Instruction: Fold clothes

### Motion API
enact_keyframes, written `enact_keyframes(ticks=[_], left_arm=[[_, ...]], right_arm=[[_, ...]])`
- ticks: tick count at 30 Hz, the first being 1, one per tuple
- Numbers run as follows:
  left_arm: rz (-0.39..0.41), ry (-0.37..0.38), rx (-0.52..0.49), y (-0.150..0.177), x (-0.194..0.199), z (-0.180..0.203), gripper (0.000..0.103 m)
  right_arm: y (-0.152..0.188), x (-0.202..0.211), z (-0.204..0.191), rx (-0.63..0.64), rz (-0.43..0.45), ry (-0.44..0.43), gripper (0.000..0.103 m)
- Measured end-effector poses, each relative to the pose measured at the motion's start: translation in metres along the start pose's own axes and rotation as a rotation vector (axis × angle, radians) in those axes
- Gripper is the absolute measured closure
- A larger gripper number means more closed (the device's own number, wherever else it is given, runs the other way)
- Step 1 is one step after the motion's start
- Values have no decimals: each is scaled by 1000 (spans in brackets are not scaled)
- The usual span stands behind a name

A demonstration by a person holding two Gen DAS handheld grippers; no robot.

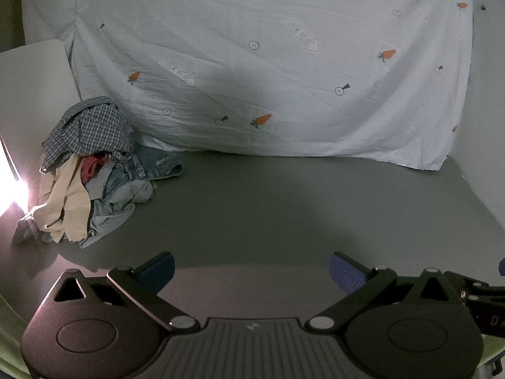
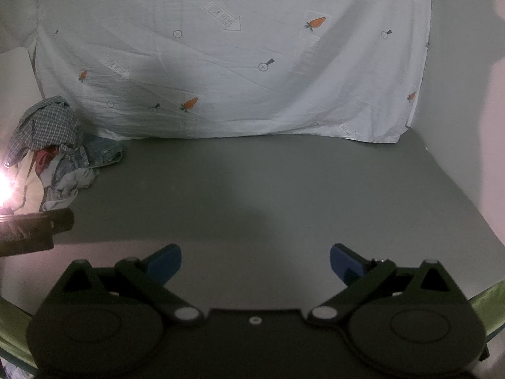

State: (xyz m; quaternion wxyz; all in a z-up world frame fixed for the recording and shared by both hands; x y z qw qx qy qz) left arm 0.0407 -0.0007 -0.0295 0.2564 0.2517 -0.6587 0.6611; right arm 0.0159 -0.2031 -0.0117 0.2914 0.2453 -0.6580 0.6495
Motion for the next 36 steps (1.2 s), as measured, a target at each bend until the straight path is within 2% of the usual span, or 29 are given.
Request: enact_keyframes(ticks=[12, 15, 21, 25, 29, 33, 36], left_arm=[[-9, -14, 10, 1, -4, 6, 0], [-12, -18, 10, 11, 0, 15, 0], [-65, 2, 40, 21, -6, 33, 0], [-136, 108, 107, 26, -17, 49, 0], [-160, 206, 177, 24, -27, 65, 0], [-183, 254, 216, 22, -37, 67, 0], [-196, 228, 206, 14, -52, 57, 0]], right_arm=[[2, -5, 11, 4, -11, -20, 1], [1, -7, 18, 1, -20, -29, 3], [6, -16, 41, -28, -13, -61, 3], [11, -26, 61, -45, -6, -84, 3], [13, -39, 73, -38, 2, -85, 3], [9, -61, 68, 27, 10, -31, 7], [6, -77, 64, 77, 16, 9, 11]])
Point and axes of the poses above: each gripper's, at about its wrist camera, not at the fingertips, and x roughly against the way its jaws point, z to its right, y to its underside, the point moved 6 cm from there along -x, roughly the way its jaws point, and after that the axes turned 5 degrees about -z, right-handed, at the moved point
